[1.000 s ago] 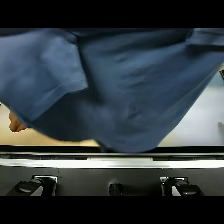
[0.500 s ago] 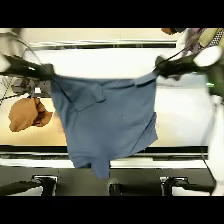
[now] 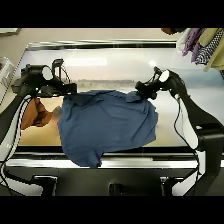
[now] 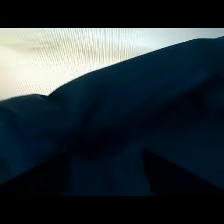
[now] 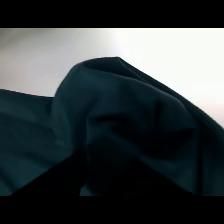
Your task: Fold the clothes and pants, and hang the long-sleeved shirts on hangers.
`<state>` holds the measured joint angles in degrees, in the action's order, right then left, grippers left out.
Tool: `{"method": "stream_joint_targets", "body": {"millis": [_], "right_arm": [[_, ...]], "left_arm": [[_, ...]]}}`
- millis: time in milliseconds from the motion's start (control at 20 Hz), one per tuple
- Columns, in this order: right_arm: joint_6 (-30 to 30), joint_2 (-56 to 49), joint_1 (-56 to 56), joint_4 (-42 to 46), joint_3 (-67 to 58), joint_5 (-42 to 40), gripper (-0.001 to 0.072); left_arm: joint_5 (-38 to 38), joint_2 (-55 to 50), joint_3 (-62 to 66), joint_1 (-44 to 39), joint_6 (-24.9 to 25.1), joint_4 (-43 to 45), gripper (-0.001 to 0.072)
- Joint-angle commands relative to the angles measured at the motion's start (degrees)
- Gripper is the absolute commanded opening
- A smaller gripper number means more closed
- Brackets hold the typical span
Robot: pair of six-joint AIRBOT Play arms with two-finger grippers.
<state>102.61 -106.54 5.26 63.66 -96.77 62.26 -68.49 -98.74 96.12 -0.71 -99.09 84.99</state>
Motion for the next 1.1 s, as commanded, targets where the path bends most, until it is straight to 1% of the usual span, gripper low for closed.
{"method": "stream_joint_targets", "body": {"millis": [0, 100, 200, 250, 350, 450, 550, 650, 750, 900, 1000, 1050], "right_arm": [[-10.91, 3.19, -4.61, 0.68, -0.09, 11.43, 0.0442], [-15.5, 6.71, -9.66, 1.68, 0.09, 18.4, 0.0444], [-18.29, 9.84, -14.91, 1.92, 1.88, 22.62, 0.0443], [-18.91, 11.32, -17.16, 1.79, 3.82, 23.69, 0.0442], [-19.3, 15.08, -20.68, 1.25, 11.5, 24.33, 0.0442], [-20.96, 19.15, -22.53, -0.68, 22.56, 23.21, 0.0443], [-22.73, 22.77, -22.23, -1.42, 33.51, 19.26, 0.0442], [-24.11, 24.46, -21.2, -1.99, 41.51, 15.65, 0.0442], [-24.37, 24.57, -19.61, -2.19, 46.49, 12.7, 0.0442], [-24.87, 24.59, -17.55, -3.26, 50.23, 8.61, 0.0439], [-24.83, 24.57, -16.24, -4.13, 51.45, 6.36, 0.0426], [-24.83, 24.57, -15.56, -4.63, 51.58, 6.03, 0.0389]], "left_arm": [[-6.51, 0.48, 0.76, 1.05, 0.02, 0.81, 0.0612], [-12.7, 2.71, 0.63, 2.29, -0.07, 2.73, 0.0609], [-16.96, 5.01, 0.31, 3.45, -2.51, 2.71, 0.0608], [-18.01, 6.43, -0.59, 3.87, -2.99, 2.69, 0.0608], [-18.29, 10.58, -5.05, 3.98, -2.71, 3.43, 0.0608], [-18.23, 15.63, -12.35, 3.96, -1.4, 4.04, 0.0608], [-18.05, 19.82, -19.65, 3.96, -1.25, 5.29, 0.0608], [-18.08, 21.75, -24.5, 3.96, -1.25, 7.04, 0.0609], [-18.12, 21.51, -26.18, 3.96, -1.29, 7.15, 0.0609], [-18.08, 21.33, -26.67, 3.85, -1.29, 7.1, 0.0609], [-18.1, 21.35, -26.67, 3.85, -1.25, 7.1, 0.0609], [-18.14, 21.35, -26.69, 3.87, -1.29, 7.13, 0.0608]]}}
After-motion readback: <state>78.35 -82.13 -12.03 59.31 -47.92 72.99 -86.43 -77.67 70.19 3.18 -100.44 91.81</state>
